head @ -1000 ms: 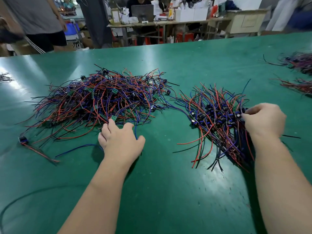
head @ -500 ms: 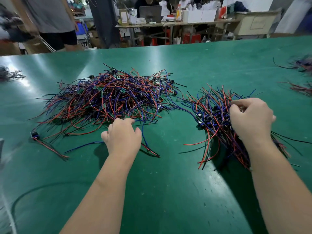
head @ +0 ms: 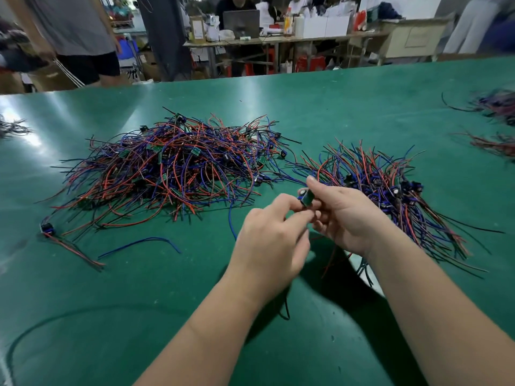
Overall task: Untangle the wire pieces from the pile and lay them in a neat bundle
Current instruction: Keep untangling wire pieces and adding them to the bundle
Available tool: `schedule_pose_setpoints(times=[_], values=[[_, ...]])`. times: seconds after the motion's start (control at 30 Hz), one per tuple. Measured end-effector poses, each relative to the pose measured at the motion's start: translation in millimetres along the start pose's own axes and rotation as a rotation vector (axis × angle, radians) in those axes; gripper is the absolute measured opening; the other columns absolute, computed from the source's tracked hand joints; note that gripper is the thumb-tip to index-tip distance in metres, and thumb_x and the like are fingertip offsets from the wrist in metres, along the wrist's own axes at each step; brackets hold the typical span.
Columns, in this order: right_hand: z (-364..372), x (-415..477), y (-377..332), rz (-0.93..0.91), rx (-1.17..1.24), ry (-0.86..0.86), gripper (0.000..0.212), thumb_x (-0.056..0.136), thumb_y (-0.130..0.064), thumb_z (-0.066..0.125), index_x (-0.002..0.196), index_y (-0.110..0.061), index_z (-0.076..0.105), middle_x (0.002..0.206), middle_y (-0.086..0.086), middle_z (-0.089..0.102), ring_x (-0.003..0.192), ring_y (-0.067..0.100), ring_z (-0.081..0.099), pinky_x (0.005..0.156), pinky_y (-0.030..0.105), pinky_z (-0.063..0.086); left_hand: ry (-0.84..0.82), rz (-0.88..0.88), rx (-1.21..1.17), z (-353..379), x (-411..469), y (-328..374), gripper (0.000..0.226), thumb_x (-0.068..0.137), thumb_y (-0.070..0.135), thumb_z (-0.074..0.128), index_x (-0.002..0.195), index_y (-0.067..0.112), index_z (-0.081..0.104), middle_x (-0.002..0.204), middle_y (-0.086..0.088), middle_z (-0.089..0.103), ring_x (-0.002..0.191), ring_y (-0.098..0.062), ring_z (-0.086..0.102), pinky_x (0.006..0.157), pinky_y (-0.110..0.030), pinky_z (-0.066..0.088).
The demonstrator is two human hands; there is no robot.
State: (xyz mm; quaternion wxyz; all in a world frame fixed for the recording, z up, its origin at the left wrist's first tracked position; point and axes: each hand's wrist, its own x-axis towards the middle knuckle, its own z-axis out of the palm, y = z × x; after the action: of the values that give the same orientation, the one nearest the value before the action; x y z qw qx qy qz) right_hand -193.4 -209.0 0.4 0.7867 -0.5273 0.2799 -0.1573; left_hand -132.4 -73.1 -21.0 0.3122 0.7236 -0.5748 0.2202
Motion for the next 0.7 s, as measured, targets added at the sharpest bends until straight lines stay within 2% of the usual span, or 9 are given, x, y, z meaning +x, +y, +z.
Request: schedule_pose_setpoints(times=[0.07,0.13,0.23,0.3,0.37,0.47,0.53,0.63,0.7], values=[[-3,-2,0,-0.022,-0.011,-0.009,0.032,0.062,-0.038,0.070,0.080,-0.012,0.069,0.055,-0.002,0.055,0.044,0.007,0.046,0.044,0.015,0.039,0.004,-0.003,-0.057,0,-1,2,0.029,0.076,0.019,0.068,0.104,0.013,0.072,0.097,-0.005,0.062,0.075,-0.024,0.060,0.066,-0.037,0.051],[-3,-4,-1,-0.056,-0.016,-0.034,0.027,0.064,-0.035,0.069,0.079,-0.012,0.071,0.057,-0.001,0.058,0.047,0.008,0.050,0.046,0.016,0.038,0.051,-0.104,-0.268,-3,0,4,0.020,0.076,0.023,0.069,0.094,0.014,0.070,0.090,0.001,0.061,0.076,-0.017,0.060,0.070,-0.034,0.051],[-3,-7,-3,-0.104,-0.032,-0.080,0.025,0.067,-0.029,0.067,0.085,-0.013,0.071,0.062,-0.003,0.066,0.053,0.007,0.061,0.050,0.018,0.037,0.176,-0.502,-0.650,-7,4,8,0.020,0.076,0.034,0.068,0.084,0.022,0.053,0.073,0.009,0.059,0.066,-0.012,0.061,0.065,-0.021,0.049],[-2,-7,-2,-0.113,-0.048,-0.114,0.022,0.067,-0.026,0.066,0.085,-0.015,0.071,0.069,-0.004,0.069,0.058,0.006,0.064,0.052,0.017,0.037,0.169,-0.810,-0.871,-3,9,4,0.026,0.078,0.034,0.072,0.087,0.022,0.051,0.073,0.005,0.061,0.063,-0.020,0.064,0.068,-0.031,0.053],[-1,-7,-1,-0.122,-0.068,-0.135,0.018,0.067,-0.024,0.066,0.082,-0.016,0.073,0.073,-0.003,0.070,0.062,0.006,0.065,0.053,0.016,0.039,0.098,-1.011,-1.071,-1,11,1,0.025,0.083,0.027,0.073,0.096,0.016,0.056,0.077,-0.002,0.065,0.059,-0.016,0.064,0.067,-0.033,0.056],[-2,-7,0,-0.138,-0.058,-0.147,0.015,0.068,-0.021,0.065,0.077,-0.017,0.076,0.077,-0.003,0.070,0.064,0.003,0.062,0.055,0.014,0.042,0.041,-1.134,-1.362,-3,14,3,0.012,0.086,0.023,0.067,0.083,0.011,0.069,0.074,-0.004,0.064,0.056,-0.011,0.062,0.058,-0.022,0.055],[-3,-6,0,-0.138,-0.047,-0.190,0.015,0.069,-0.018,0.064,0.075,-0.016,0.077,0.074,-0.003,0.070,0.062,0.002,0.061,0.055,0.013,0.043,0.013,-1.169,-1.501,-6,15,5,0.022,0.086,0.025,0.065,0.071,0.012,0.076,0.074,-0.005,0.063,0.056,-0.011,0.062,0.057,-0.020,0.055],[-2,-8,2,-0.122,-0.050,-0.284,0.014,0.070,-0.015,0.063,0.073,-0.013,0.076,0.072,0.003,0.070,0.061,0.006,0.061,0.056,0.014,0.043,-0.008,-1.171,-1.599,-8,16,6,0.016,0.082,0.022,0.067,0.075,0.014,0.079,0.072,-0.005,0.068,0.055,-0.009,0.065,0.058,-0.020,0.055],[-2,-8,1,-0.113,-0.072,-0.263,0.012,0.069,-0.016,0.064,0.070,-0.014,0.076,0.068,-0.001,0.069,0.059,0.004,0.061,0.055,0.013,0.044,-0.025,-1.182,-1.595,-9,15,2,0.014,0.077,0.016,0.070,0.065,0.010,0.076,0.065,-0.005,0.068,0.052,-0.009,0.064,0.055,-0.020,0.056]])
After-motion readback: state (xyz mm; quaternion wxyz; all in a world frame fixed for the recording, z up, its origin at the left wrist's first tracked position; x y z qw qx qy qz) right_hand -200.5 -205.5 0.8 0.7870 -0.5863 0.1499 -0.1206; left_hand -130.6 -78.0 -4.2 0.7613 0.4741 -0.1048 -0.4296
